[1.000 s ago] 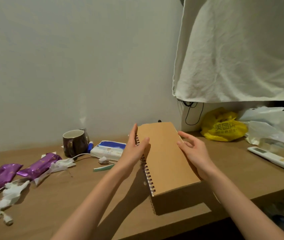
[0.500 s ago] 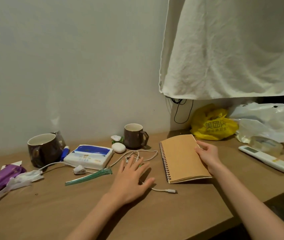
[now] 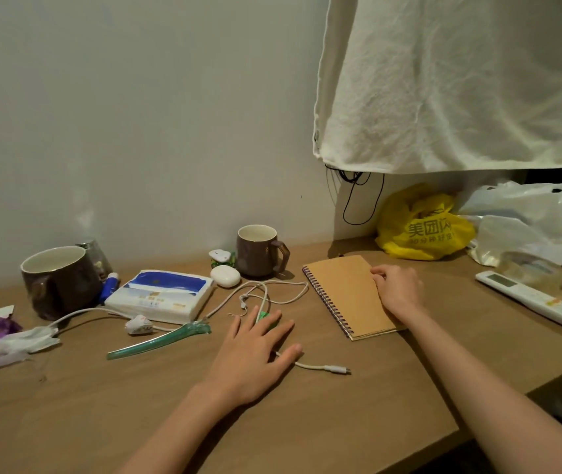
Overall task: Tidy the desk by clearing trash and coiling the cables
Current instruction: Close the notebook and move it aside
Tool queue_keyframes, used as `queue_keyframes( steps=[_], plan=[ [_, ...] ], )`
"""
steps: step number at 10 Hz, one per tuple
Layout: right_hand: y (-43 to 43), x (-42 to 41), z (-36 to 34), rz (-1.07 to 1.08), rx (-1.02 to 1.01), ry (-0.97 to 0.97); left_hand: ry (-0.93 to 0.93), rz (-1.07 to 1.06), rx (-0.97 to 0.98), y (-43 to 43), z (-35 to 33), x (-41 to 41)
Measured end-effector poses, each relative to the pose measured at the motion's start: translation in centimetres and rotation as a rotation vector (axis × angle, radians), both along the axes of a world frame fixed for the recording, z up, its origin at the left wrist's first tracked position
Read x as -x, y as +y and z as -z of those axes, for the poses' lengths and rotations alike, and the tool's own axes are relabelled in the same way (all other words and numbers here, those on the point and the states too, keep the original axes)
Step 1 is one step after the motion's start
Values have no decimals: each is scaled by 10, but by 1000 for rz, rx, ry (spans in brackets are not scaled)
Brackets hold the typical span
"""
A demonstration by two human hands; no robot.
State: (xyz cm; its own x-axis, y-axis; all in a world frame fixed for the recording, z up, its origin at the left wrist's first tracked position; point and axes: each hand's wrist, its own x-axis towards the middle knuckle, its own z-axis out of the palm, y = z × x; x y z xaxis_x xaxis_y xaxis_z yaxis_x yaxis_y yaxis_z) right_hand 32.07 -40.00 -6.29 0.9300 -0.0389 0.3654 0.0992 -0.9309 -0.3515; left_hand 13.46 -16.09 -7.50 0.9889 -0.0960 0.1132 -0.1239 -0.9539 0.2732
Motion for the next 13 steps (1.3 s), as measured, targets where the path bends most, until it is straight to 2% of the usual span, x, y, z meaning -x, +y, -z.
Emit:
queue_keyframes(
  steps=[1, 2, 3, 4, 9, 13],
  plan=[
    [10, 20, -10, -49, 80, -62, 8, 2, 7, 0, -1, 0],
    [24, 52, -17, -135, 179, 64, 2, 0, 3, 0, 0, 0],
    [28, 82, -14, -159, 244, 407, 8, 2, 7, 0, -1, 1],
    [22, 90, -5, -156, 280, 520, 12, 3, 6, -1, -1, 2],
    [39, 20, 10, -249, 275, 378, 12, -1, 15, 0, -2, 1],
    [47, 15, 9, -275, 253, 291, -9, 13, 42, -1, -6, 4]
  ],
)
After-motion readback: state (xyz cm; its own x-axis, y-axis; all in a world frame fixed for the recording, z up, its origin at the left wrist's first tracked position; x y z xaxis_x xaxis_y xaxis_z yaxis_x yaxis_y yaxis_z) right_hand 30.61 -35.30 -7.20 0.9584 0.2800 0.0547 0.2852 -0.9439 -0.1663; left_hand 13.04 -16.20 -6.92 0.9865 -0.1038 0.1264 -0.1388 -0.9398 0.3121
